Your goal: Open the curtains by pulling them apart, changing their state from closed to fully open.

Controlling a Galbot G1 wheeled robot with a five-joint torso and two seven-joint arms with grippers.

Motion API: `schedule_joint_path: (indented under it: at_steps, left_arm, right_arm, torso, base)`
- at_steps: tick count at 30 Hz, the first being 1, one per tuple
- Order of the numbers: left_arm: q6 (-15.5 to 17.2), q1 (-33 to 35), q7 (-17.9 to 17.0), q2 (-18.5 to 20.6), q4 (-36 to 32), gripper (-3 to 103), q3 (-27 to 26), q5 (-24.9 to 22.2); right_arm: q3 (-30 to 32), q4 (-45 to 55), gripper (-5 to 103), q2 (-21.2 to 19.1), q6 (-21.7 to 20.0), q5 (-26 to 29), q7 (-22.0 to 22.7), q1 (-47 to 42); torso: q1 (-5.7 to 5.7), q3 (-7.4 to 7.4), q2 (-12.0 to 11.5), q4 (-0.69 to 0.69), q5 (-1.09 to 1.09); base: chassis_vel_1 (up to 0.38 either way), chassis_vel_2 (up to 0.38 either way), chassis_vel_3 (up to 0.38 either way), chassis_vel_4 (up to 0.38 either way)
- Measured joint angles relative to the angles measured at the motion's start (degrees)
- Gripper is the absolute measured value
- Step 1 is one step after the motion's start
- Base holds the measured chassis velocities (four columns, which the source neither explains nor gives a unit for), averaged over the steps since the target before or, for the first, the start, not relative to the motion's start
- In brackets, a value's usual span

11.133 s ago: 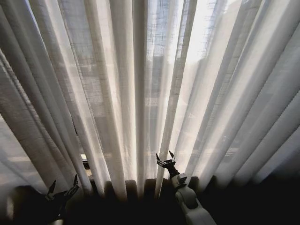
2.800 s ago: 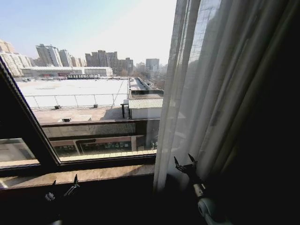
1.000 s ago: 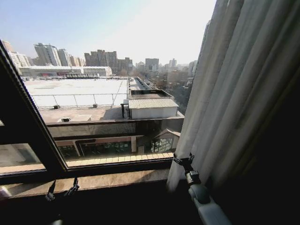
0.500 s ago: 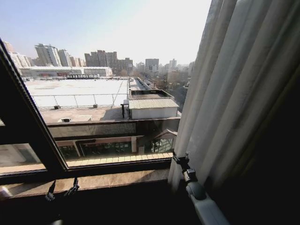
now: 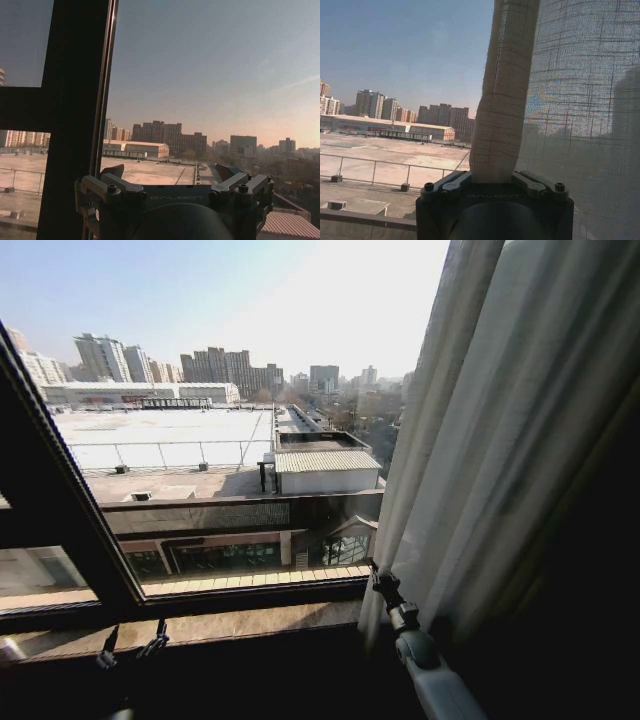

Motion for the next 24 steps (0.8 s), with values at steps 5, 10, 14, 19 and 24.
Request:
schedule_joint_path:
  at_steps: [5, 10, 14, 19, 24]
  left_arm:
    - [0.00, 0.00, 0.00, 0.00, 0.00, 100, 0.00, 0.00]
    - [0.00, 0.00, 0.00, 0.00, 0.00, 100, 0.00, 0.00]
    - [0.00, 0.00, 0.00, 0.00, 0.00, 100, -0.01, 0.00]
    - [0.00, 0.00, -0.01, 0.00, 0.00, 100, -0.01, 0.00]
    - [0.00, 0.00, 0.00, 0.00, 0.00, 100, 0.00, 0.00]
  right_arm:
    - [0.02, 0.06, 1, -0.03, 0.03, 1.06, -1.01, -0.16]
    - [0.01, -0.01, 0, 0.05, 0.03, 1.20, -1.29, -0.10]
    - [0.01, -0.19, 0, 0.04, 0.03, 1.35, -1.49, 0.05]
    - [0.10, -0.55, 0, -0.12, 0.03, 1.64, -1.78, 0.25]
    - [0.32, -0.83, 0, -0.19, 0.03, 2.09, -1.80, 0.30]
  torso:
    - [0.00, 0.00, 0.00, 0.00, 0.00]
    - [0.00, 0.00, 0.00, 0.01, 0.00]
    - [0.00, 0.00, 0.00, 0.00, -0.01]
    - [0.00, 0.00, 0.00, 0.01, 0.01]
    - [0.00, 0.00, 0.00, 0.00, 0.00]
  base:
    - [0.000, 0.000, 0.000, 0.000]
    - [-0.035, -0.044, 0.062, 0.053]
    - [-0.132, -0.141, 0.145, 0.122]
    - [-0.204, -0.201, 0.219, 0.216]
    - [-0.278, -0.296, 0.282, 0.285]
